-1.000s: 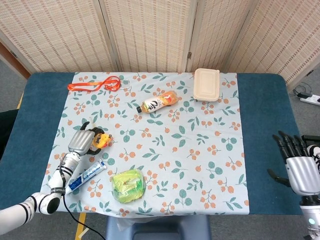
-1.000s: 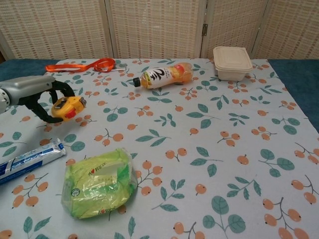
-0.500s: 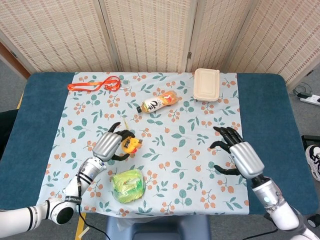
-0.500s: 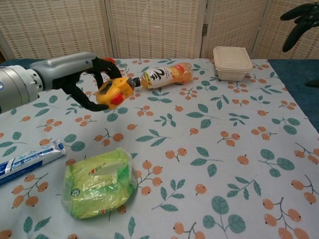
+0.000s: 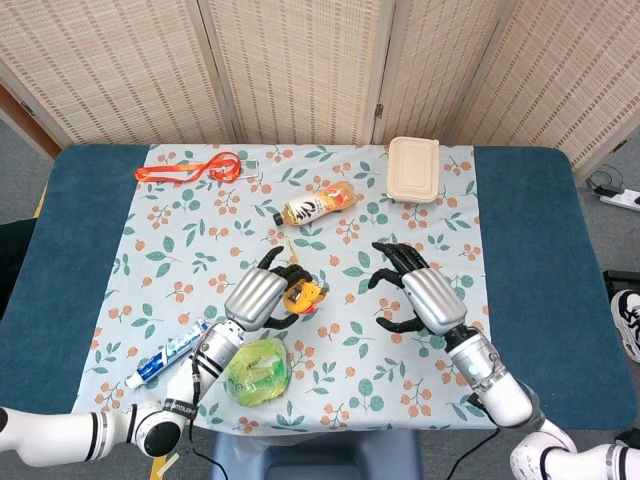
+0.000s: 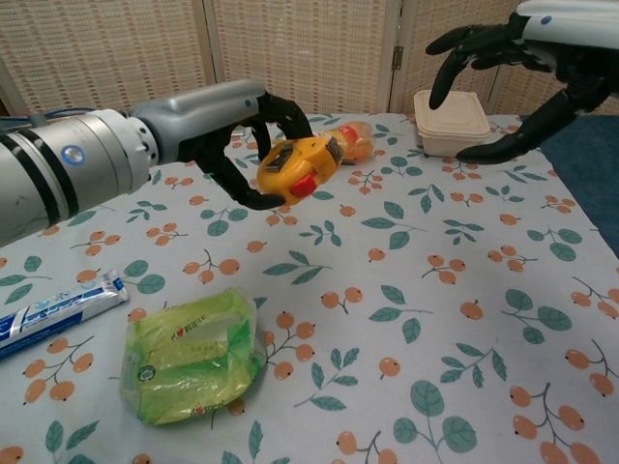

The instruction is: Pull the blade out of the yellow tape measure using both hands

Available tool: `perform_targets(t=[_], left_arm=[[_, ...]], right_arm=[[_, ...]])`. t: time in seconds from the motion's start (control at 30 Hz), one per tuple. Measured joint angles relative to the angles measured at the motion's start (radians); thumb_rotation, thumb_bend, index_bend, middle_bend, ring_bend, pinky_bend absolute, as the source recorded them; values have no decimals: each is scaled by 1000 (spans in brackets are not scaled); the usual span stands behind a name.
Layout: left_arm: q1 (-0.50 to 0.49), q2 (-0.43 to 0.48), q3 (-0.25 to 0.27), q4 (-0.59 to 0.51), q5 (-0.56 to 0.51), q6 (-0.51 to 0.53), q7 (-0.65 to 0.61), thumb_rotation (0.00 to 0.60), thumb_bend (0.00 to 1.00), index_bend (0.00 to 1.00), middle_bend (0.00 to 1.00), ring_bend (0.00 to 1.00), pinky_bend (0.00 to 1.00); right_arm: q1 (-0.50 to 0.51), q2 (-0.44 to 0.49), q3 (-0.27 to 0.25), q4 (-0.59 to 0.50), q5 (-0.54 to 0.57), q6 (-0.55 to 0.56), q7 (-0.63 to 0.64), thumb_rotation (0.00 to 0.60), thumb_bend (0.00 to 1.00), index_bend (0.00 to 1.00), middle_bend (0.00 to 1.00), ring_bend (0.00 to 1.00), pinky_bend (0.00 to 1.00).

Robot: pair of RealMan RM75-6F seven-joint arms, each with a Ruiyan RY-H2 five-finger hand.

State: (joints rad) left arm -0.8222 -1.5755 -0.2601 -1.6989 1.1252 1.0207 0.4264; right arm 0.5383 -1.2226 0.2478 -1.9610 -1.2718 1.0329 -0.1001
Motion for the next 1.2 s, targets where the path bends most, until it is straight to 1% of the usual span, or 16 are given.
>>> perform_targets(t=[0.2,0.33,0.5,0.73,1.2], left_arm=[[-22,-25,-13,-23,-18,24,32,600,344,578,562,466,84],[-31,-36,-16,-40,-22,45,54,600,344,580,564,468,82],[-39,-40,-13,-59,-28,57,77,600,344,580,565,468,80],[-49,-44,-7,-82,-43,73,107,600,343,580,565,468,76],[-60,-38,5,-101,-68,92,149,600,344,580,564,468,73]], right_arm=[[45,-50,9,11,77,-23,-46,600,247,422,39,5,0],[62,-74,13,15,114,-23,-54,600,247,422,38,0,0],[76,-90,14,13,130,-8,-60,600,247,422,37,0,0],[94,-92,15,3,158,-14,-65,600,247,424,38,0,0],[117,-97,-2,-11,189,-11,-81,600,247,435,40,5,0]])
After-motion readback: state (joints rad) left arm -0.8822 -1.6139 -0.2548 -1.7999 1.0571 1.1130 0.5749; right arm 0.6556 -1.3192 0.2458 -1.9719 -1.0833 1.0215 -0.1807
